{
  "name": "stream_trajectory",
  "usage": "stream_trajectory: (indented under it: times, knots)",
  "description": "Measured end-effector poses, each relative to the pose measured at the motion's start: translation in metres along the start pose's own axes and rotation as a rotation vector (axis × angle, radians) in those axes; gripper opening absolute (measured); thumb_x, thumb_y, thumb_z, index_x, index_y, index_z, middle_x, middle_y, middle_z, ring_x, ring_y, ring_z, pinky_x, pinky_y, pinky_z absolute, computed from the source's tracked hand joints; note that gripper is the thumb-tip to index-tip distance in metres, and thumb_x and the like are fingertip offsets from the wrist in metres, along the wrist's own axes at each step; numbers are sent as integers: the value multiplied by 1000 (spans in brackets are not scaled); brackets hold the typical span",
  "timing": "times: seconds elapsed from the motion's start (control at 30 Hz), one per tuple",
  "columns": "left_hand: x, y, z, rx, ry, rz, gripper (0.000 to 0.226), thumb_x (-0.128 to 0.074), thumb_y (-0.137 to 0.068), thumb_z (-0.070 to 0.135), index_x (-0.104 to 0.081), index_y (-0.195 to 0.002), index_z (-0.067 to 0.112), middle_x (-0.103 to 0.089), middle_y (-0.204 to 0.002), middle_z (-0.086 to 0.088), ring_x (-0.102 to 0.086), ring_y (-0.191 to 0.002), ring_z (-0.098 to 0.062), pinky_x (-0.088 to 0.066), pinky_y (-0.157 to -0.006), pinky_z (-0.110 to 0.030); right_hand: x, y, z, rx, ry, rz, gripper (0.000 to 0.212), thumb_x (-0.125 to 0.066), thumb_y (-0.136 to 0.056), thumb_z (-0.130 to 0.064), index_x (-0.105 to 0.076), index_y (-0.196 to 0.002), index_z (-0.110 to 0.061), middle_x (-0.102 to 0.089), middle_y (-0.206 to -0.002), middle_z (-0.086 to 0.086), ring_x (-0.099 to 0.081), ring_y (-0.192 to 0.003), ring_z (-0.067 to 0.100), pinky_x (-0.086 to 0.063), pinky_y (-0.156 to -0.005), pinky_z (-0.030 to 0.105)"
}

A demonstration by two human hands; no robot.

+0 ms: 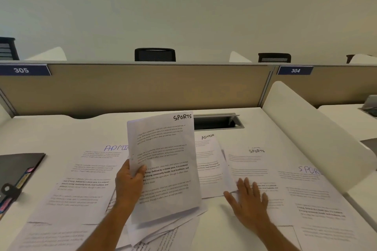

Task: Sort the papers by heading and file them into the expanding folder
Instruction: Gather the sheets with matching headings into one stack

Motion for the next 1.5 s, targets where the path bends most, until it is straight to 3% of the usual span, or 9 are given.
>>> stream_trajectory:
  times: [0.13,0.23,0.4,0.53,0.63,0.8,1.03,1.27,1.5]
  knots:
    - [-4,1,3,3,17,-11,26,-67,-94,12,-61,-118,18,-69,-99,-1,-70,-79,-21,-58,-59,-31,36,-9,2,-1,-66,160,76,-44,-94,-63,-30,-154,-19,-33,-160,4,-28,-146,28,-26,-117,48]
    - [-5,1,5,4,15,-17,25,-67,-94,12,-61,-117,17,-70,-99,-2,-71,-79,-22,-59,-59,-32,67,-19,46,-207,-107,241,75,-66,-85,-56,-43,-144,-16,-49,-144,12,-44,-131,36,-43,-105,51]
    - [-8,2,6,4,17,-12,25,-67,-94,12,-60,-115,22,-69,-97,3,-71,-79,-20,-57,-56,-27,74,-22,98,-508,-93,78,100,-75,-65,-71,-40,-135,-9,-47,-133,18,-48,-122,40,-43,-99,50]
    - [-11,4,8,6,13,-8,23,-68,-93,13,-60,-110,27,-69,-93,8,-71,-75,-17,-54,-49,-20,79,-30,101,-481,-286,130,87,-89,-68,-37,-46,-135,-3,-54,-131,21,-52,-122,41,-46,-99,50]
    - [-12,5,7,9,11,-10,23,-68,-93,14,-60,-110,27,-69,-94,7,-71,-76,-17,-55,-52,-23,84,-30,101,-451,-342,181,77,-89,-70,-20,-51,-133,1,-59,-129,23,-55,-120,40,-47,-100,46]
    - [-11,6,6,10,14,-10,21,-69,-92,13,-62,-109,23,-71,-94,4,-71,-75,-18,-56,-53,-25,79,-23,110,-566,-418,93,91,-93,-63,-35,-45,-130,3,-54,-127,25,-53,-118,44,-48,-98,50]
    - [-11,8,7,13,8,-16,21,-68,-93,13,-61,-109,24,-70,-93,5,-71,-73,-16,-55,-49,-20,80,-27,114,-543,-462,75,60,-89,-71,-26,-65,-120,0,-64,-127,18,-59,-119,37,-47,-97,37]
    - [-9,9,6,18,-10,-17,22,-68,-93,14,-61,-112,24,-71,-95,3,-72,-73,-19,-56,-52,-25,81,-25,116,-551,-468,64,41,-91,-69,-23,-64,-85,4,-64,-85,14,-60,-84,31,-41,-70,29]
    - [-5,10,5,33,-17,-19,22,-68,-94,14,-61,-113,22,-71,-97,0,-72,-75,-22,-59,-58,-33,84,-26,111,-494,-417,163,25,-87,-71,-14,-64,-67,-6,-63,-68,6,-56,-65,26,-39,-60,27]
Point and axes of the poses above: each hand's wrist, its own y-axis away from the middle knuckle, its own x-axis out of the back of the hand, z = x × y, the point moved 8 cm from there along -y, towards the middle knuckle
